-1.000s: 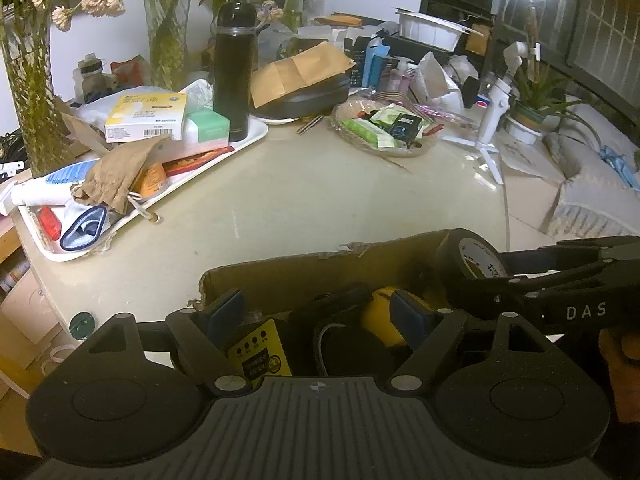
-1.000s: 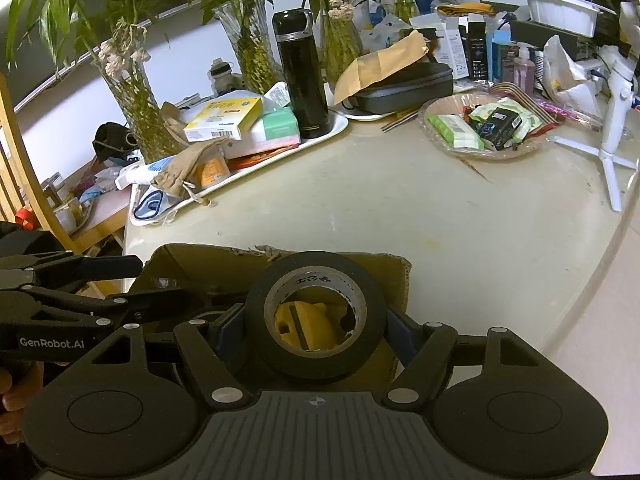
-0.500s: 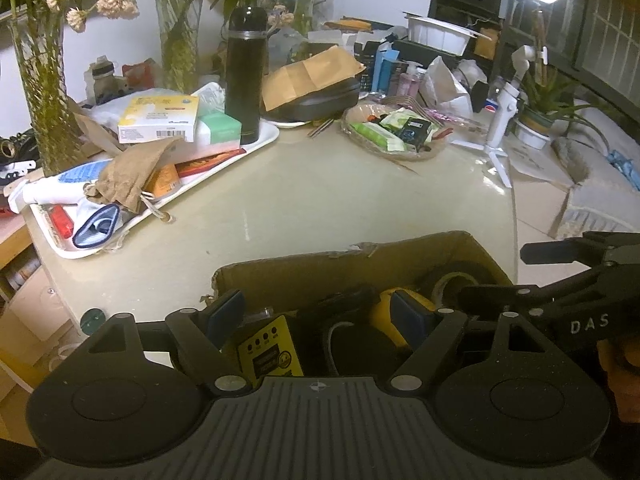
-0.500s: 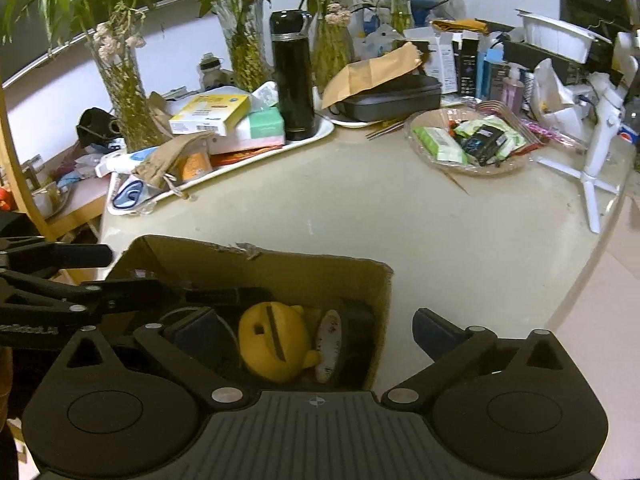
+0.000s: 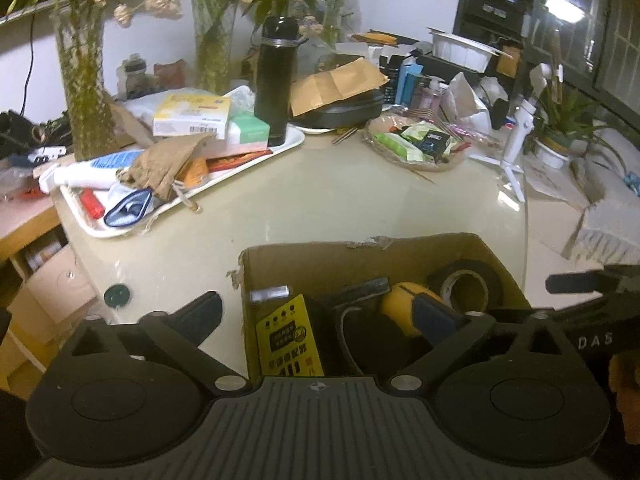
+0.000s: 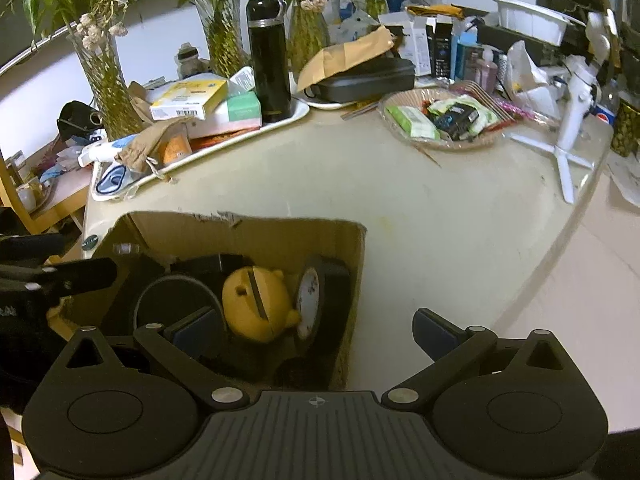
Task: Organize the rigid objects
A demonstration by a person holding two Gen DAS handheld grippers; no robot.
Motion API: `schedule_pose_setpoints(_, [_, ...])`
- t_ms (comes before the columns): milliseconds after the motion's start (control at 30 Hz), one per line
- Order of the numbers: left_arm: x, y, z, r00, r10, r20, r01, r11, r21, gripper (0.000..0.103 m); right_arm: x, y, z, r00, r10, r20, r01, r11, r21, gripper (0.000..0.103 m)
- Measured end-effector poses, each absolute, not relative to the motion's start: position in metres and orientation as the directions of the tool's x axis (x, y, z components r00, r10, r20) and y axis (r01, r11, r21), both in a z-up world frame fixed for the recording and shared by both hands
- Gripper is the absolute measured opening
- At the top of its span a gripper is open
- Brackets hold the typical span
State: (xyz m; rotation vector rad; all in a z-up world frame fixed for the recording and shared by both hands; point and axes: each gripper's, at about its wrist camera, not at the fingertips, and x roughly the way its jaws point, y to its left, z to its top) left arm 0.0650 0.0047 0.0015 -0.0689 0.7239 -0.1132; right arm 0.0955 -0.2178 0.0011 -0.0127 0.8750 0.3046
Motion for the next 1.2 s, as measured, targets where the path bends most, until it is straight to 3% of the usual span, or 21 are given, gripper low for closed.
schedule_pose_setpoints(333, [0.048,0.005,0.002,0.713,-0.101,-0.694,0.059,0.995,-0.084,0.103,0.075,-0.211,-0.008,0.542,0.23,-0.808,-0.273,0.958,0.089,0.103])
schedule_pose_setpoints(700, [0.039,0.008,-0.017,0.577,-0.085,-0.812,0.067,0.996,-0.057,0.103,0.069,-0.198,-0.021,0.471,0.166,-0.866,-0.269,0.962,0.038,0.103])
schedule_pose_setpoints(1200, [0.048,0.009,-0.029,0.486,-0.041,-0.873,0.052,0.999,-0.018,0.103,0.072,-0.194,-0.024,0.445,0.16,-0.881,-0.286,0.958,0.03,0.103])
